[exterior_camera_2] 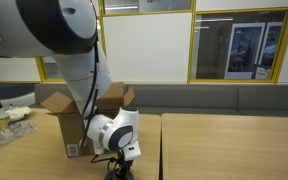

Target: Put the objects on the table and put them in the box, then slide the box to the right

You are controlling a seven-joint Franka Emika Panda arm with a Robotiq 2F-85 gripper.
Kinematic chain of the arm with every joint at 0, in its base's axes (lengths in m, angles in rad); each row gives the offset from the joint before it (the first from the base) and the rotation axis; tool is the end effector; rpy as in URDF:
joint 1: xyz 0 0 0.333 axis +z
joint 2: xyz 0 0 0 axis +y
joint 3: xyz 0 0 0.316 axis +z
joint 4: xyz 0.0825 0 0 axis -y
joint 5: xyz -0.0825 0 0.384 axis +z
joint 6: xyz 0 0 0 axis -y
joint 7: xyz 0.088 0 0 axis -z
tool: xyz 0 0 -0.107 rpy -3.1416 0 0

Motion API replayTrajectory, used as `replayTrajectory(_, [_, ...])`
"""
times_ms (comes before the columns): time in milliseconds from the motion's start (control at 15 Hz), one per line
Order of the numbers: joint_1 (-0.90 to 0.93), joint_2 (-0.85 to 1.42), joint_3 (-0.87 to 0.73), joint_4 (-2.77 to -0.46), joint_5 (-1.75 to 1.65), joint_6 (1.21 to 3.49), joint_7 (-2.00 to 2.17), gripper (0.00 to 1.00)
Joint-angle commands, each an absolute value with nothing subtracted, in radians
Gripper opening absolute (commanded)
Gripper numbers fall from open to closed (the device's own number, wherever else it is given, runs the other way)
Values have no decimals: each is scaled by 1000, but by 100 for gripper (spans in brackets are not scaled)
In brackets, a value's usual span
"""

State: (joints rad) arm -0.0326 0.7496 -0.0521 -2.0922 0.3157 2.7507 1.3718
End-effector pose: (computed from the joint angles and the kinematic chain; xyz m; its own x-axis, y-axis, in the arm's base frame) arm 0.5411 -0.0610 0.0514 -0.1723 -0.9821 -0.0755 -0.9828 0.1663 0.0802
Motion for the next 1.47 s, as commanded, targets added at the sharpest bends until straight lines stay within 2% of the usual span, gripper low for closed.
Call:
replayTrajectory(0, [-15,708,-76,-2110,325,2747,1347,14])
replayTrajectory(933, [160,267,-292,-2310,63,2679,1445,14])
replayTrajectory(1400, [108,68,-262,-2266,-190,2541,1562,14])
